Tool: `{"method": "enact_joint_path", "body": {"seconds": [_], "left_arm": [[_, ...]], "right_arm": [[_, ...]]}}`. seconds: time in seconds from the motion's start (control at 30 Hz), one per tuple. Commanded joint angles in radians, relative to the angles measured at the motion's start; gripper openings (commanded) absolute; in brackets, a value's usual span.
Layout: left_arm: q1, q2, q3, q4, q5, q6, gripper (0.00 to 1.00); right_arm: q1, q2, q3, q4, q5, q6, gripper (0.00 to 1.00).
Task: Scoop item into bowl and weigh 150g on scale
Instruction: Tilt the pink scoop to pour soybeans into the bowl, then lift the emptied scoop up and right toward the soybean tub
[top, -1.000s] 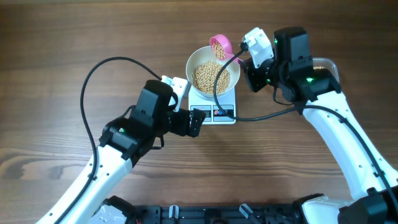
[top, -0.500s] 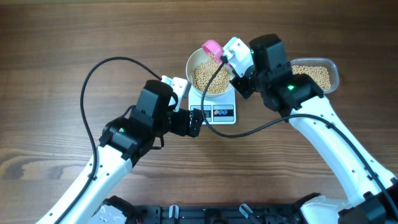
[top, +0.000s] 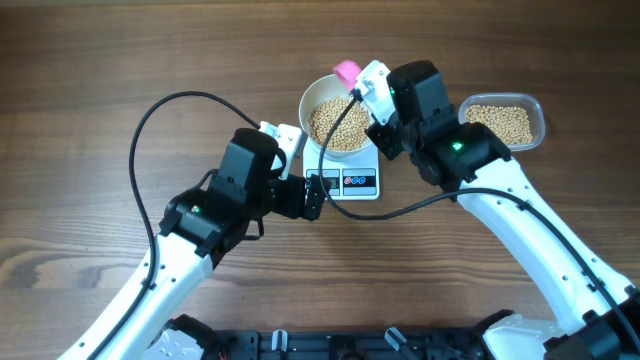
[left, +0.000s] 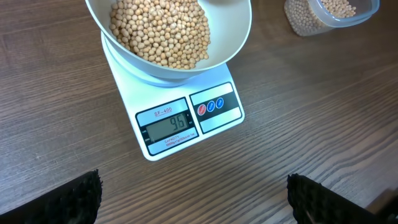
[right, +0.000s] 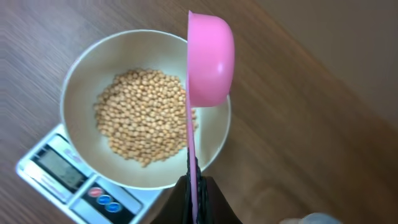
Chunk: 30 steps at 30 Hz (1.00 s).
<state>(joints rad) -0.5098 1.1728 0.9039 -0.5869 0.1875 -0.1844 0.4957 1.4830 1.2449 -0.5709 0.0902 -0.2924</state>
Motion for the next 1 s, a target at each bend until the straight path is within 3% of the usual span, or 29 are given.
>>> {"method": "enact_joint_path", "body": {"seconds": [0.0, 0.3, 0.73, 0.97], "left_arm": [[-0.004, 0.002, -0.001, 0.000, -0.006, 0.019, 1.00], [-0.004, 0.002, -0.001, 0.000, -0.006, 0.019, 1.00], [-0.004, 0.002, -0.001, 0.000, -0.006, 0.019, 1.00], [-0.004, 0.002, -0.001, 0.000, -0.006, 0.019, 1.00]], "right_arm": [[-0.002, -0.020, -0.005, -0.011, -0.118, 0.191, 0.04], [-0.078, -0.088, -0.005, -0.031, -0.201, 0.270, 0.04], [-0.483, -0.174, -0.005, -0.157, -0.235, 0.261, 0.04], [-0.636, -0.174, -0.005, -0.203, -0.357, 0.186, 0.04]]}}
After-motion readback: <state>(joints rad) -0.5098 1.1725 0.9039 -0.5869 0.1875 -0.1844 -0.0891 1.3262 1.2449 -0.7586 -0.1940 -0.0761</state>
